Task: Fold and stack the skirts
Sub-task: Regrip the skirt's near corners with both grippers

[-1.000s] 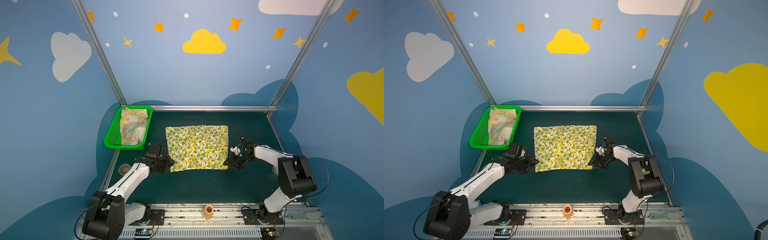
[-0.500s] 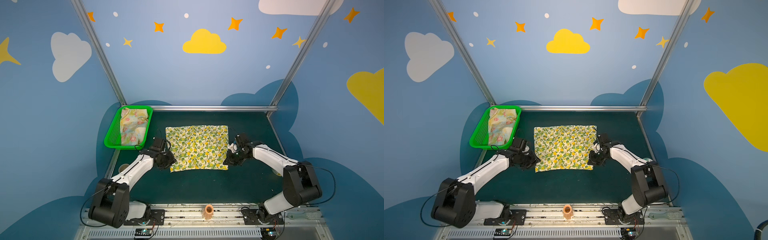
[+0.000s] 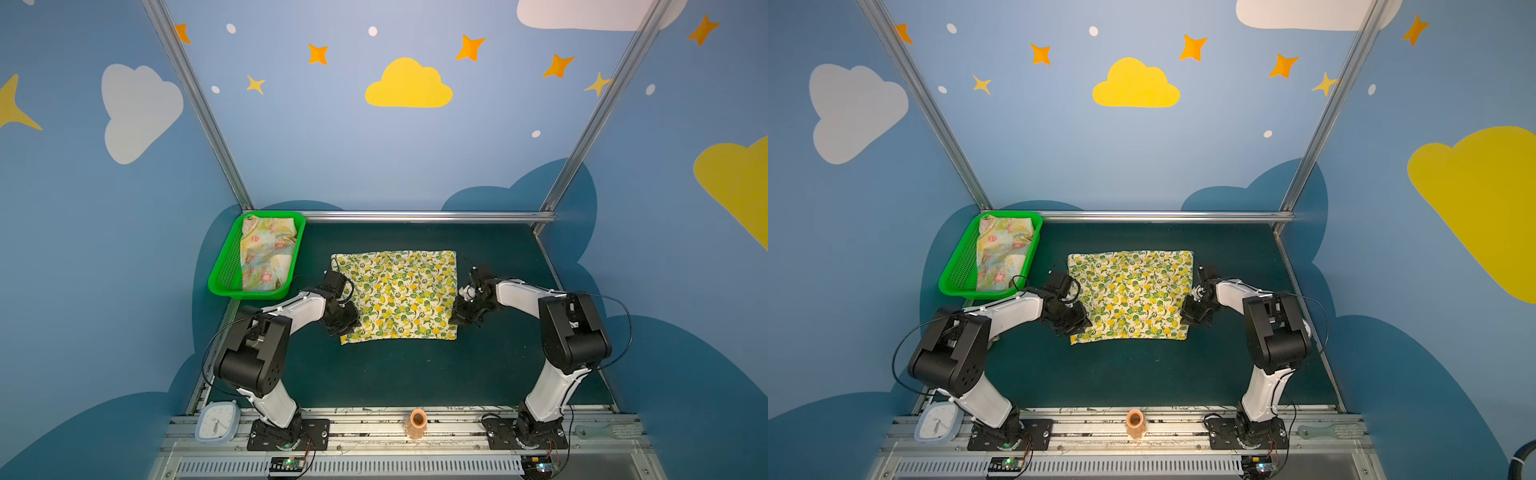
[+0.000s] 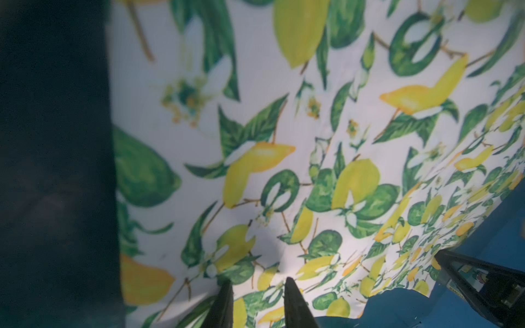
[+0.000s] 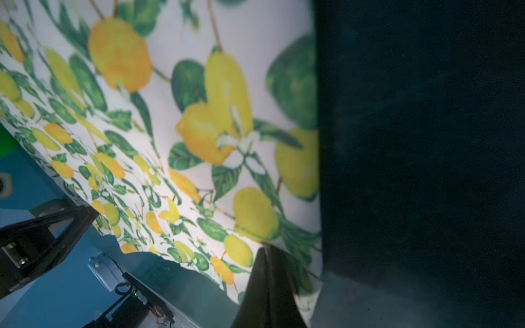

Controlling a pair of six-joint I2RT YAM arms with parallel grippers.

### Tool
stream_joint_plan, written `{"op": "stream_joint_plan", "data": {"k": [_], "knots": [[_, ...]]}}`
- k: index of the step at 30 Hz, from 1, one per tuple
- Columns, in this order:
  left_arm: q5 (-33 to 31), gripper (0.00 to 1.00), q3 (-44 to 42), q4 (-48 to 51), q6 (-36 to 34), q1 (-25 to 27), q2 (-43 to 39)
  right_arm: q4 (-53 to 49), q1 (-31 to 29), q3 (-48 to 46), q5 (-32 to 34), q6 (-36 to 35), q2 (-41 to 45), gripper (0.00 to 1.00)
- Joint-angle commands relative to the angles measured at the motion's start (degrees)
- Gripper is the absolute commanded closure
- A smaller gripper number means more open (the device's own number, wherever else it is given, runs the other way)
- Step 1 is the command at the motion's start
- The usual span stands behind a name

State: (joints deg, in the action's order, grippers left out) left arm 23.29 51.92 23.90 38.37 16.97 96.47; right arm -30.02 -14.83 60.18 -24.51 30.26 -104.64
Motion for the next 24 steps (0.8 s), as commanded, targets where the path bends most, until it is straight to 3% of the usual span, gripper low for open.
{"op": "stream_joint_plan", "data": {"k": [1,9,16,24], "knots": [[-0.03,0.68,-0.84,-0.03,0.85,2.22,2.98,-1.14,2.21,0.96,4.71,0.35,-3.11,1.00],[-0.01,0.68,2.52,-1.49,4.46,8.88,7.60,-4.82,3.77,10.36,6.28,-0.99,-8.45,1.00],[1.28,0.69,2.82,-2.70,6.27,11.38,8.84,-6.69,4.28,17.62,8.45,-1.34,-10.07,1.00],[0.30,0.68,4.82,1.48,4.62,11.82,4.32,-12.19,-0.85,18.16,14.74,-3.37,-1.50,1.00]]}}
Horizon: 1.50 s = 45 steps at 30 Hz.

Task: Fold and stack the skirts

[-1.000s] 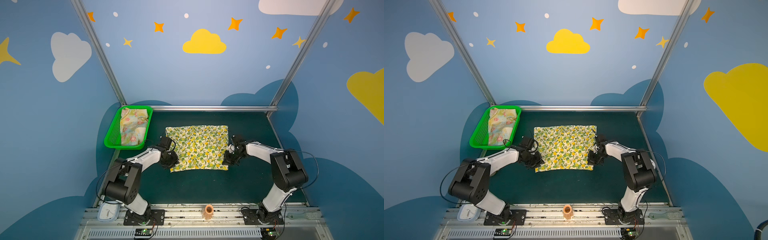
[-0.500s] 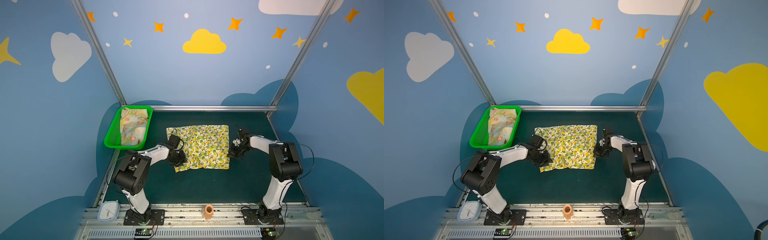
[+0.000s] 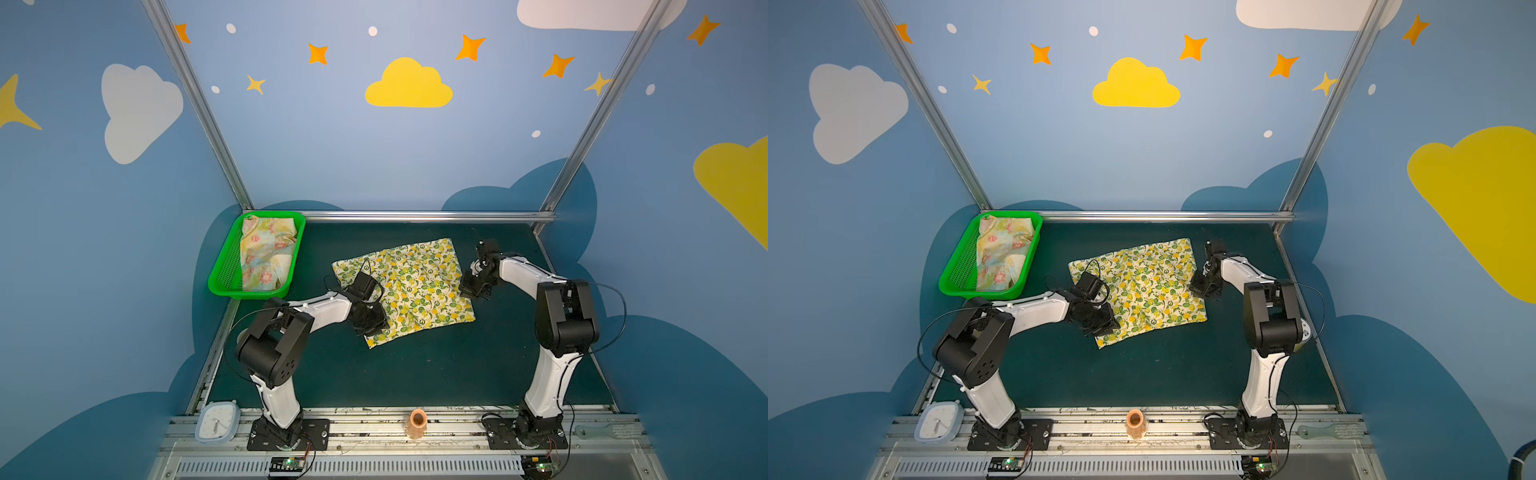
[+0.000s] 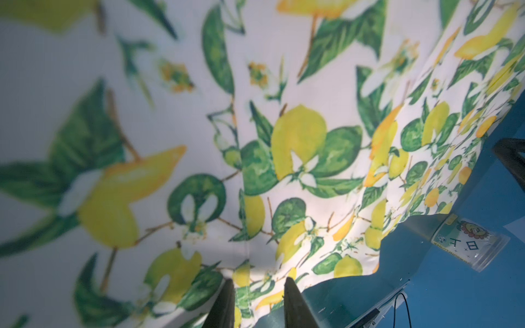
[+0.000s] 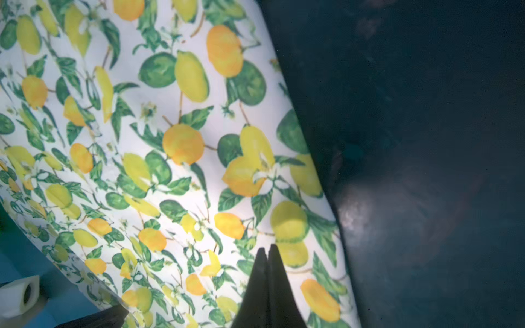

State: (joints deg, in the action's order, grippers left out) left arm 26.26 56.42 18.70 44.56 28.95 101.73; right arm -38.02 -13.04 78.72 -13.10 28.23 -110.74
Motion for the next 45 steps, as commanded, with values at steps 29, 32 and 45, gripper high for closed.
{"op": "stream_joint_plan", "data": {"k": [29,32,45], "knots": [[-1.44,0.69,2.40,9.56,-6.71,-2.59,3.34,-0.43,-0.98,-0.64,7.91,4.42,-5.43,1.00],[-0.51,0.69,0.82,7.10,-3.90,-0.13,3.12,-0.56,0.09,1.61,7.65,4.05,-6.75,1.00],[2.03,0.69,2.14,-1.58,3.73,9.53,7.26,-2.71,-4.63,1.34,7.75,-1.05,4.68,1.00]]}}
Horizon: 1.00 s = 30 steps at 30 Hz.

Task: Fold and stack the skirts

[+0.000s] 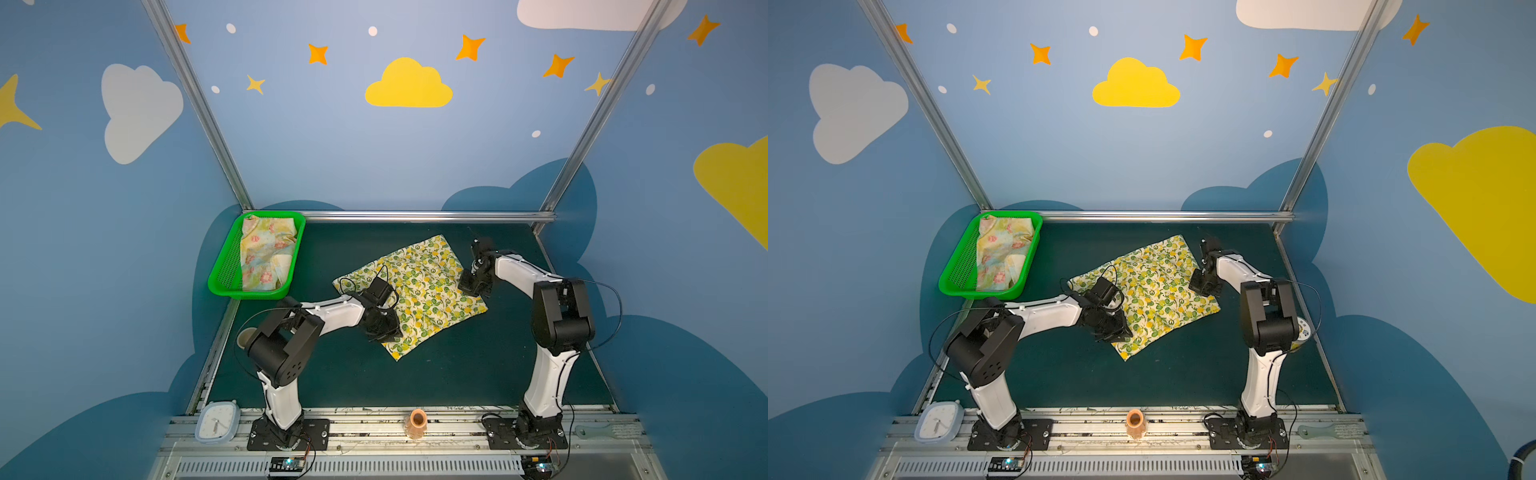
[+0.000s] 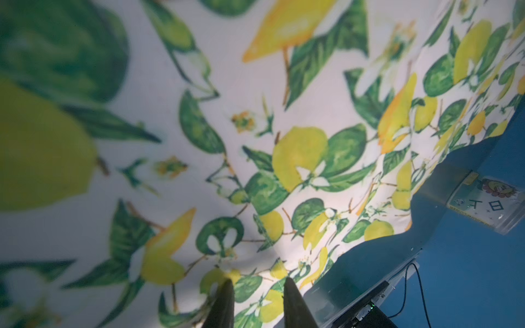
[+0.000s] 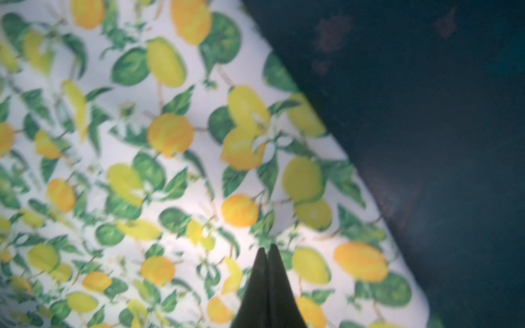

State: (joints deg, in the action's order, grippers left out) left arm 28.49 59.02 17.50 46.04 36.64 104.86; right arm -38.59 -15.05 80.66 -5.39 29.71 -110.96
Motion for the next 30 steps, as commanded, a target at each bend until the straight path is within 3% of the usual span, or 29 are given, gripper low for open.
{"op": "stream_joint_plan", "data": {"k": [1,7,15,21,25,30], "knots": [[0.27,0.69,0.62,-0.94,2.38,2.60,4.81,-2.75,-3.85,-1.30,0.05,-3.01,5.93,1.00],[3.60,0.70,3.29,-4.60,3.99,2.63,4.00,-1.64,-8.28,-7.86,-3.76,-2.59,10.26,1.00],[2.96,0.64,-0.48,0.17,0.29,-9.25,-7.56,0.37,-18.96,-13.43,-2.87,-2.91,14.15,1.00],[2.40,0.38,-6.46,3.08,-2.02,-21.90,-13.79,1.85,-25.66,-13.69,-3.65,-2.63,12.29,0.97],[2.22,0.38,-9.38,2.03,-2.41,-29.66,-15.97,3.37,-27.73,-13.09,-5.60,-1.43,10.60,0.87],[0.08,0.46,-9.48,-1.79,-1.92,-33.96,-15.62,3.63,-28.54,-11.01,-7.89,-1.24,7.94,0.86]]}}
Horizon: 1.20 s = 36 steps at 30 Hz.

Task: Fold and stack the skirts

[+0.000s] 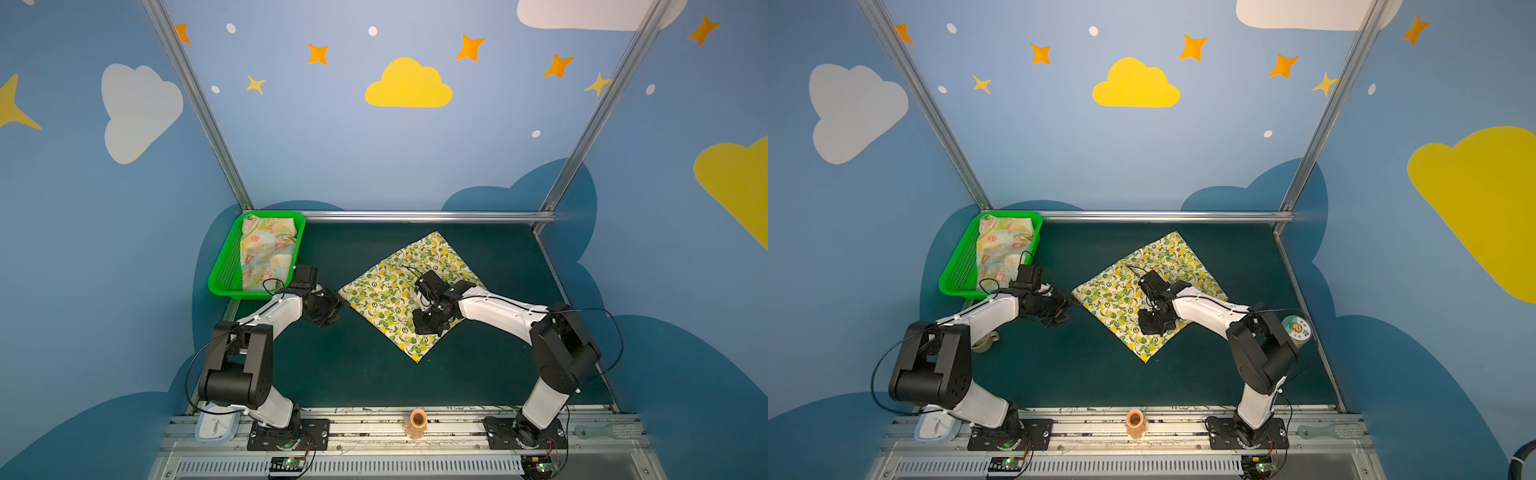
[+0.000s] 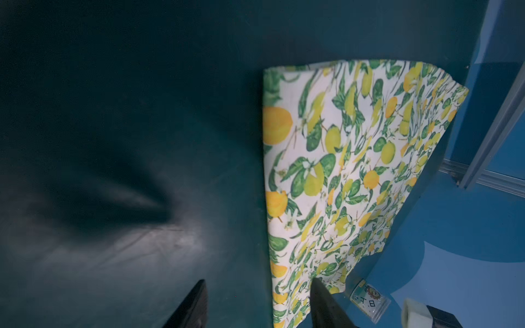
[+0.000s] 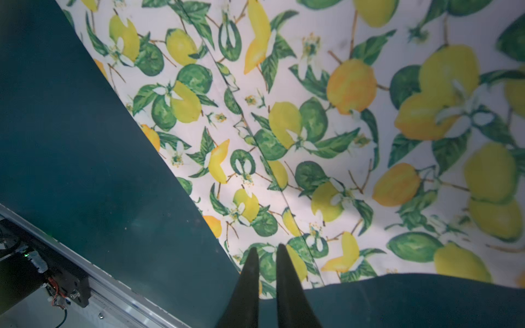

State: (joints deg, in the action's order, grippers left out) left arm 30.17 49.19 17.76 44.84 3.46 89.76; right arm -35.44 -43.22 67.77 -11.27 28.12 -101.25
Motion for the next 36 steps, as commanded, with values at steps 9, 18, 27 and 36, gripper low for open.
{"op": "stream_joint_plan", "data": {"k": [9,18,27,36], "knots": [[-5.75,0.52,2.14,-10.02,-0.48,-1.21,5.29,-0.65,0.12,4.77,-4.02,0.36,-4.75,0.91],[-6.91,0.54,3.53,-15.88,0.32,-1.20,10.36,-2.52,1.83,6.33,-4.09,-0.77,-5.49,0.91],[-7.17,0.60,5.50,-18.63,0.79,-1.19,14.64,-2.39,4.17,6.48,-6.45,-0.79,-7.01,0.91],[-6.58,0.65,7.32,-19.56,0.86,-0.84,18.15,-2.17,5.86,6.06,-7.58,-0.62,-7.46,0.91]]}}
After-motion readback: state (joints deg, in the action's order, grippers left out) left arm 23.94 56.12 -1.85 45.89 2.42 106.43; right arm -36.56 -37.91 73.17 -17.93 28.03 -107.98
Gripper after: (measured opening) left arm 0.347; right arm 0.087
